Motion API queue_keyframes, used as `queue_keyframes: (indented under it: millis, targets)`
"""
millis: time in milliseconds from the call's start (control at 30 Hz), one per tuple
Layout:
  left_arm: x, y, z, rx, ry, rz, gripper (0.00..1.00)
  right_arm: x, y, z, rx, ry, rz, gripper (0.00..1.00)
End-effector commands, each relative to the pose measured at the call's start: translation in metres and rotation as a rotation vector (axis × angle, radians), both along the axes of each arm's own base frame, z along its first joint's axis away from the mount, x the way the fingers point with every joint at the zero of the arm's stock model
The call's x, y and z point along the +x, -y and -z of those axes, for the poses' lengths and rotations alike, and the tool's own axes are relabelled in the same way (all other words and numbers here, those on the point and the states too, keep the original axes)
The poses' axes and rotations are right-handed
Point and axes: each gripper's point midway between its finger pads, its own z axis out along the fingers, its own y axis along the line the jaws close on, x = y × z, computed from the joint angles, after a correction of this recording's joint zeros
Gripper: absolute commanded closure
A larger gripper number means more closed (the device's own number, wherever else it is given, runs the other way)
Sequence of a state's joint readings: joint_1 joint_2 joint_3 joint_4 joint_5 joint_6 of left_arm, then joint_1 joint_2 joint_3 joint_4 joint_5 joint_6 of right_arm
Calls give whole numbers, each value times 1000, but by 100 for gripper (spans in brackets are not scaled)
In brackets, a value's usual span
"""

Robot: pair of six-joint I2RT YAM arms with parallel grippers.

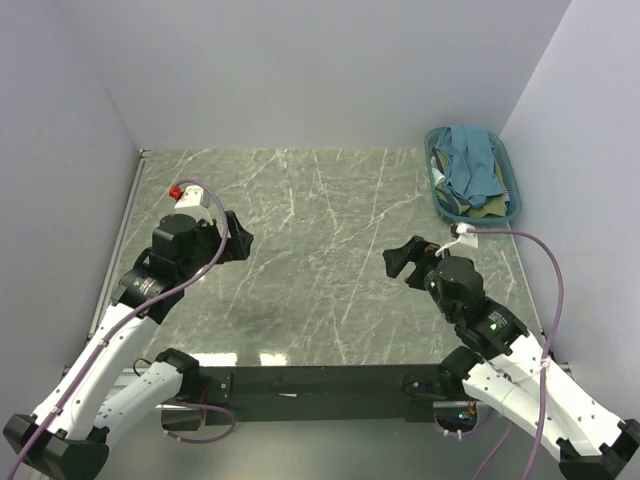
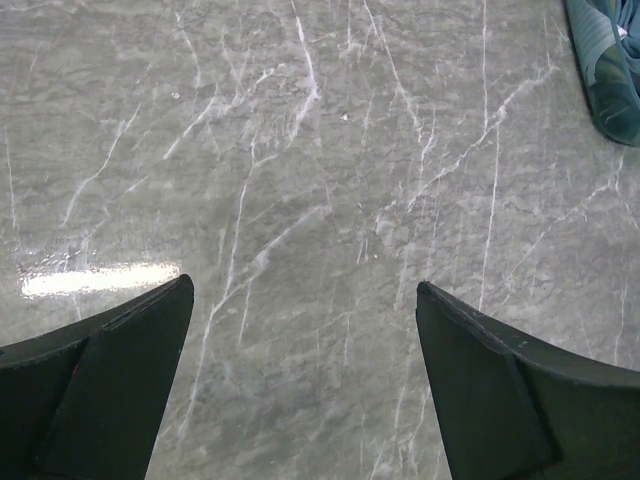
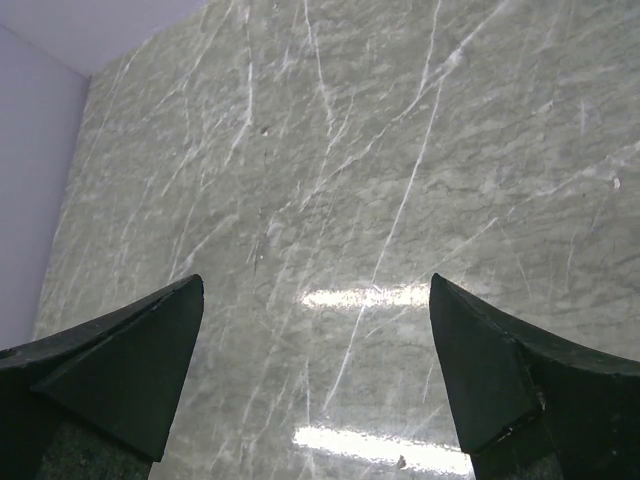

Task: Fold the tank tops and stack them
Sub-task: Grab the tank top from the pile

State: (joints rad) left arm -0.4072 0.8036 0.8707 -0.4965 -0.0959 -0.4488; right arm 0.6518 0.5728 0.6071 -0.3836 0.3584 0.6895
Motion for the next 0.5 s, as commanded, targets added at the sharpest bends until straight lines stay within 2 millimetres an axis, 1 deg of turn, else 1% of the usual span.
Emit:
queue_keyframes:
  millis: [0, 133, 167, 200, 233, 267, 333, 367, 400, 433, 467]
  targets:
    - [3, 4, -9, -17, 37, 19, 1, 6, 6, -28, 1, 67, 27, 0]
    - [2, 4, -12, -23, 48, 21, 1, 14, -1, -36, -28, 68, 7, 0]
    - [2, 4, -12, -23, 46, 21, 1, 19, -3, -48, -25, 94, 10, 0]
    - [2, 4, -12, -23, 46, 21, 1, 30, -5, -44, -60, 80, 21, 0]
    - [2, 4, -11, -23, 44, 22, 1, 38, -5, -46, -92, 80, 25, 0]
    - [2, 4, -12, -27, 45, 21, 1, 54, -10, -52, -108, 63, 26, 0]
    - [3, 6, -10, -26, 40, 29, 1, 82, 6, -59, -133, 42, 72, 0]
    - [3, 6, -9, -24, 34, 27, 1, 98, 13, -83, -117, 70, 106, 0]
    - [3, 7, -8, -26, 32, 31, 1, 126, 35, -68, -144, 7, 174, 0]
    - [3, 6, -8, -25, 31, 29, 1, 140, 46, -70, -152, -7, 210, 0]
    - [3, 7, -9, -28, 33, 34, 1, 166, 55, -71, -166, -30, 255, 0]
